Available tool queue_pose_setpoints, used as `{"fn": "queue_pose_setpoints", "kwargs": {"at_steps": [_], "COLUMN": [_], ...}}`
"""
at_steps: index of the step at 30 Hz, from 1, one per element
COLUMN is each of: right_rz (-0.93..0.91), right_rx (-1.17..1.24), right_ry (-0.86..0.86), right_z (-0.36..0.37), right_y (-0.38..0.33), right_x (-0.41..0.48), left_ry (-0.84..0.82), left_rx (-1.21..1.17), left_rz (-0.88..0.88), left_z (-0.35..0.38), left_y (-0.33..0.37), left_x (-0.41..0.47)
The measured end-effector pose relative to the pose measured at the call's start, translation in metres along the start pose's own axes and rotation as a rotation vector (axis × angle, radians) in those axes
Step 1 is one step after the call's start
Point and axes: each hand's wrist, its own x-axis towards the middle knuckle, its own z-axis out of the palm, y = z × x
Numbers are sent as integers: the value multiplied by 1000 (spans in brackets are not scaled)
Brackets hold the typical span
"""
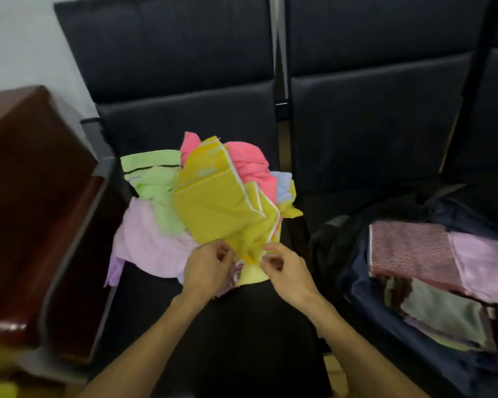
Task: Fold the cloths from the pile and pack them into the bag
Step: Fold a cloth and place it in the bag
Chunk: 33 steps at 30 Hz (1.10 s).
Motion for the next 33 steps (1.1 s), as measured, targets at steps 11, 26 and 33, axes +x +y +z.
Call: {"fn": "queue_pose_setpoints", "kwargs": {"at_steps": [11, 26, 33], "right_rz": [146, -171, -448], "right_rx": [-157, -591, -1547], "right_ry": [88, 54, 244], "right_z": [20, 11, -5], "right_y": [-29, -118, -203], "right_x": [127, 57, -19], "left_ry": [-13, -71, 55], "left_rx": [153, -64, -106], "left_rz": [127, 253, 327], "left_z": [-23, -57, -107], "left_y": [-9, 13, 40], "left_x": [111, 43, -10]}}
